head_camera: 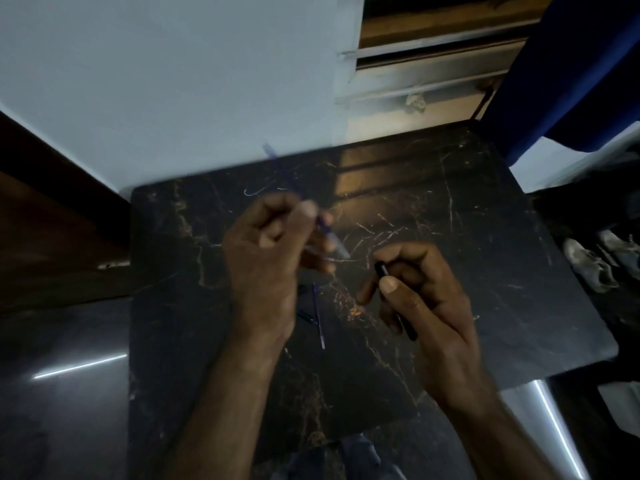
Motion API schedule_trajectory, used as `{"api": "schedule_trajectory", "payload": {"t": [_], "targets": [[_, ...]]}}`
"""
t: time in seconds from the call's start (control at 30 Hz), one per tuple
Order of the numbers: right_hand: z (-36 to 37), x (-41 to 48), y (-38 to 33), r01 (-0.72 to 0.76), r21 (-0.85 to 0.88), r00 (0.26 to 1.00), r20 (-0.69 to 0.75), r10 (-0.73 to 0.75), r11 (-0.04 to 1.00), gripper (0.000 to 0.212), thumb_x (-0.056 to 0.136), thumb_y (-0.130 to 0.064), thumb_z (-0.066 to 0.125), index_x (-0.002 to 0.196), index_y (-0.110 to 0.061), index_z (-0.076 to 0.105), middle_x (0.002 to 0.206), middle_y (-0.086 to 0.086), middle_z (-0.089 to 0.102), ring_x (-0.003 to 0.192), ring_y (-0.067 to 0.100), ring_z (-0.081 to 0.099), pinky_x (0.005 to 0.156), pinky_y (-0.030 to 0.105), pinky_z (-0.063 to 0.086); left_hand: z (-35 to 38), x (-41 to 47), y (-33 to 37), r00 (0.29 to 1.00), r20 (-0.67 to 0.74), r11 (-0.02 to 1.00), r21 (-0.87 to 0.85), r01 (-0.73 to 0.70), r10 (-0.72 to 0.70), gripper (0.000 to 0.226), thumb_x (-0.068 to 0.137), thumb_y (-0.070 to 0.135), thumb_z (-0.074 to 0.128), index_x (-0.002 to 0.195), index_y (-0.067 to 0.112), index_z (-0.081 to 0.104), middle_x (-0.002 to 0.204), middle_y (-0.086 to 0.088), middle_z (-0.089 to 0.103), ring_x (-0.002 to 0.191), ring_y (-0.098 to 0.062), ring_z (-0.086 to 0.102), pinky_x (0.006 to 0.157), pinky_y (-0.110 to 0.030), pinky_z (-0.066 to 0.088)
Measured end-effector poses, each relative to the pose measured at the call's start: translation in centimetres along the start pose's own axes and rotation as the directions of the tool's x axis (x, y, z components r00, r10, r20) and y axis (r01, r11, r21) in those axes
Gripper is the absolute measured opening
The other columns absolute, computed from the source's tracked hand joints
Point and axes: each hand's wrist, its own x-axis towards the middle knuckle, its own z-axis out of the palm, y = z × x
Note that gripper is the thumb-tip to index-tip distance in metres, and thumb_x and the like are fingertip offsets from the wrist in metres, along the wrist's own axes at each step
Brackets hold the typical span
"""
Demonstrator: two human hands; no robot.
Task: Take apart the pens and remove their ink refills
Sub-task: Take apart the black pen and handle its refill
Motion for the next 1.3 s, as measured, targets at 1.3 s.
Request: {"api": "schedule_trajectory", "payload": {"t": [1.3], "targets": [[1.5,1.2,-4.0,0.193,-0.002,0.977,-0.089,-0.192,0.981,0.015,0.099,-0.001,0.063,0.112,-0.004,0.057,0.108,0.014,0.078,0.103,0.017,0.081,0.088,0.024,0.061,3.1,-0.4,6.1,0.908,0.335,0.869,0.336,-0.364,0.251,0.015,0.103,0.021,0.067,0.104,0.011,0.078,0.102,-0.002,0.082,0.085,-0.007,0.077,0.059,-0.012,0.056]]}}
